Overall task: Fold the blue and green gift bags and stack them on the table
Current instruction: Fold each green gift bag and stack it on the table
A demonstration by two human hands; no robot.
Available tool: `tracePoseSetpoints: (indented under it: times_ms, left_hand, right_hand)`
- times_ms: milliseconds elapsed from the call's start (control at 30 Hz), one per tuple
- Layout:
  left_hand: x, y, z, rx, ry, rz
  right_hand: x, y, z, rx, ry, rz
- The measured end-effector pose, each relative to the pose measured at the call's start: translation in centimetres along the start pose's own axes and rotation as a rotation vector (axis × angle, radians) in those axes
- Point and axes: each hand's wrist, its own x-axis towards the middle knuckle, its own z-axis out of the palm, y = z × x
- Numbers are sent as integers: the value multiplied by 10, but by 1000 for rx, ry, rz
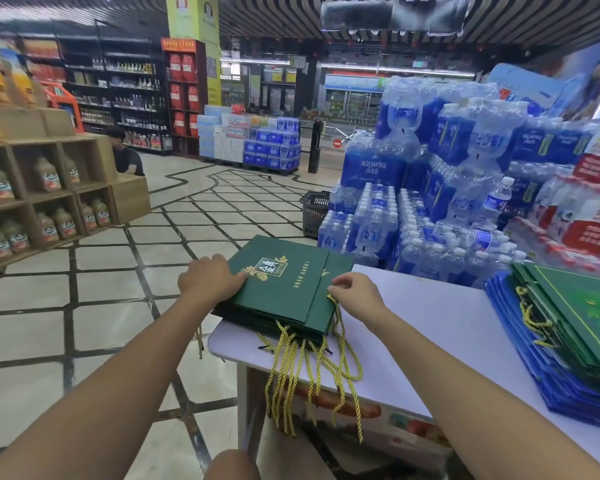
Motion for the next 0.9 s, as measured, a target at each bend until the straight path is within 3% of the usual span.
tracePoseSetpoints:
  times_ms: [233, 500, 700, 833, 900]
  left_hand:
    - [18, -11, -28, -571, -160, -37]
    - [10, -19, -76, -919, -163, -27]
    - [12, -28, -105, -1238, -126, -151]
    - [4, -6, -111, -1422, -139, -160]
    - [-8, 16, -111, -1479, -160, -146]
  right_hand:
    - [-3, -8, 13, -206, -107, -189]
    - [0, -5, 16, -229, -106, -201]
    - [-1, -6, 15, -238, -115, -203]
    - [-8, -15, 7, -283, -162, -225]
    - [-13, -21, 0, -179, -81, -227]
